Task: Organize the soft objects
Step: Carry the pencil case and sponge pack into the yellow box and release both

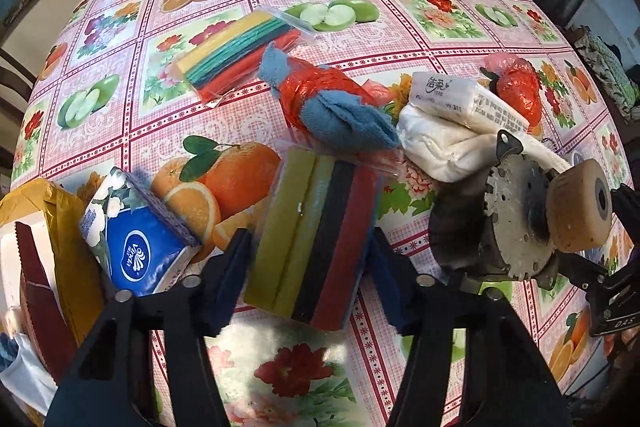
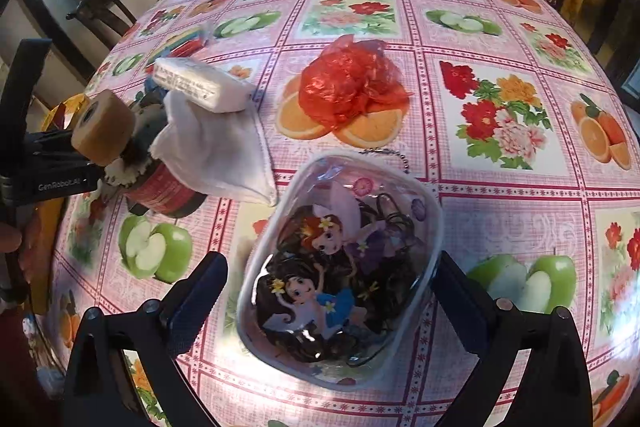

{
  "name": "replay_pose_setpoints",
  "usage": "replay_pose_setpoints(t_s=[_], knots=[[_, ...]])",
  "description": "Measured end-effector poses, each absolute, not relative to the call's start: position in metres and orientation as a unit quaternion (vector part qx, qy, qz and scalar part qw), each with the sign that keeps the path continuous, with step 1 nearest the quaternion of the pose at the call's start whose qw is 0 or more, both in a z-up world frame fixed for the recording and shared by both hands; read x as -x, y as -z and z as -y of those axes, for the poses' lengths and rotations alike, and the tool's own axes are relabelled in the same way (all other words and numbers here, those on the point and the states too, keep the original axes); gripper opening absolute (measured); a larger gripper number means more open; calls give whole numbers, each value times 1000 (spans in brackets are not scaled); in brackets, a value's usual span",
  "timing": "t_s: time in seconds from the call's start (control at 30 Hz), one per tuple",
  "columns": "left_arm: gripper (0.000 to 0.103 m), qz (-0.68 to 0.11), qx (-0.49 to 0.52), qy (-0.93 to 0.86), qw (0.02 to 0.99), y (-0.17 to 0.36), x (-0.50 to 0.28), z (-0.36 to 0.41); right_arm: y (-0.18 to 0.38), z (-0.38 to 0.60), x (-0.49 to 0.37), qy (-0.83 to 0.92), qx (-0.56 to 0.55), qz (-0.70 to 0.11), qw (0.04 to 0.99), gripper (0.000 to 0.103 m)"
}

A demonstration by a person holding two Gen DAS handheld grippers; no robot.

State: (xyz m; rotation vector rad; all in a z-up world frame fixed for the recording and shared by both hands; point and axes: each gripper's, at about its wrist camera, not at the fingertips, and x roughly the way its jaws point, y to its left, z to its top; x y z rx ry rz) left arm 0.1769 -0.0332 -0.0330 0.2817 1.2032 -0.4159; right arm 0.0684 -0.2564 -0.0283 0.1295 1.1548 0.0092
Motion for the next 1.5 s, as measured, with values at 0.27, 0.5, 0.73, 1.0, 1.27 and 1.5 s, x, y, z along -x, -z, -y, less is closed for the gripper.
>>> replay_pose_setpoints(t_s=[0.27, 0.5, 0.73, 1.0, 1.27, 1.5], knots=[[43, -549, -117, 197, 804, 32, -164, 29, 25, 255, -60, -12, 20, -539, 842, 86], [42, -551, -80, 198, 807, 28, -148, 13, 7, 261, -34, -40, -7, -515, 856, 86], [42, -531, -41, 219, 817, 6, -118, -9, -32, 240, -9, -95, -33, -488, 867, 87], [42, -475, 18, 207, 855, -48, -80, -85, -76, 130, -23, -219, -13, -456, 863, 87], [42, -445, 38, 37, 894, -62, -62, -208, -73, -33, -103, -313, 12, -455, 834, 86], [43, -451, 44, -56, 889, -38, -55, -268, -33, -131, -167, -317, 20, -485, 815, 88]])
